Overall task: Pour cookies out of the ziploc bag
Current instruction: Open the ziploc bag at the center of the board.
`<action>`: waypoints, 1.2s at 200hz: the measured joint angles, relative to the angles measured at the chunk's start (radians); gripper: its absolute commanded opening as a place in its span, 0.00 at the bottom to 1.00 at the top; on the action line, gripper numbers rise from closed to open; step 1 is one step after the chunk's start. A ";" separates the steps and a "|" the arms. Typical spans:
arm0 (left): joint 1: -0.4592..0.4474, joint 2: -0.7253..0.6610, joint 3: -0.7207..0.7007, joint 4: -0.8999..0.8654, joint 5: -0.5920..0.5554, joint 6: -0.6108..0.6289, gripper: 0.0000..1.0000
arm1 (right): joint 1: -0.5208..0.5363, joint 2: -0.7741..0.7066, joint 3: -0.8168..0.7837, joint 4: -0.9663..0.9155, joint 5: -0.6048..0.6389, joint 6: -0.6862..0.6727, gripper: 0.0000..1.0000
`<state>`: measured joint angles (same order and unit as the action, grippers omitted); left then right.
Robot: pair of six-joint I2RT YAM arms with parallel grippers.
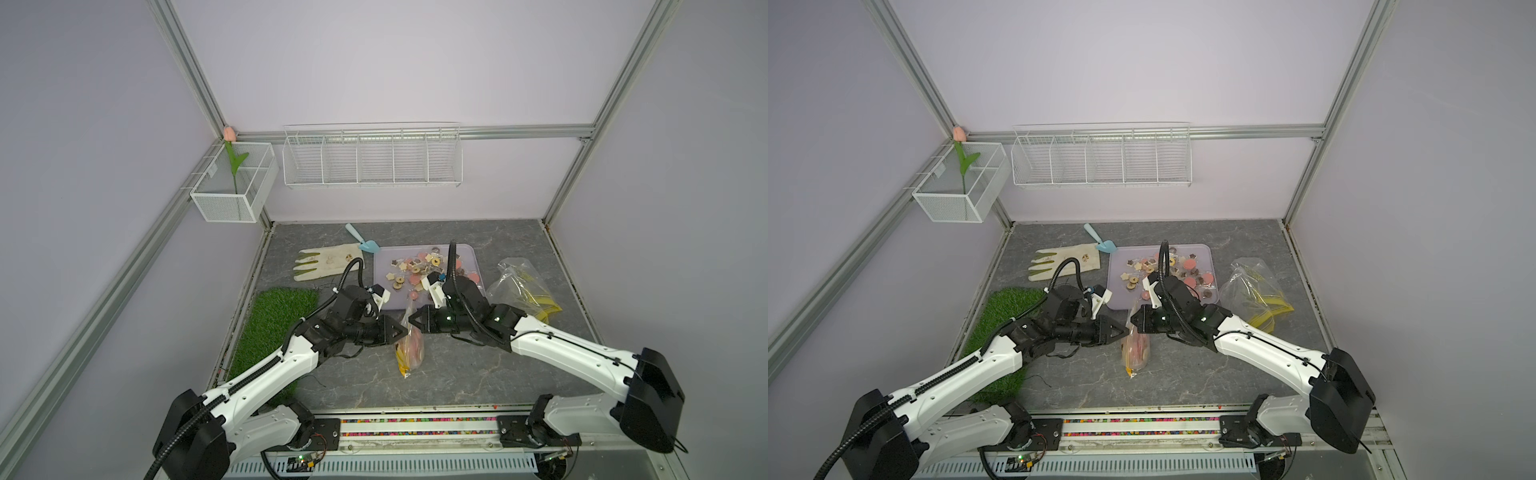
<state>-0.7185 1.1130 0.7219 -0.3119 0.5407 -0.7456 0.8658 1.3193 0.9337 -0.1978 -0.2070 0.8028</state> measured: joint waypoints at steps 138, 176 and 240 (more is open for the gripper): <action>0.000 0.006 0.026 -0.011 0.003 -0.002 0.00 | 0.000 0.021 0.004 -0.008 -0.002 -0.006 0.19; 0.000 0.006 0.026 -0.011 0.006 -0.002 0.00 | 0.000 0.041 0.013 -0.008 -0.005 -0.010 0.16; 0.000 0.006 0.027 -0.023 -0.003 0.001 0.26 | 0.000 0.041 0.015 -0.004 -0.015 -0.010 0.07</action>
<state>-0.7185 1.1194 0.7494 -0.3347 0.5377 -0.7448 0.8658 1.3602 0.9485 -0.2016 -0.2222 0.7929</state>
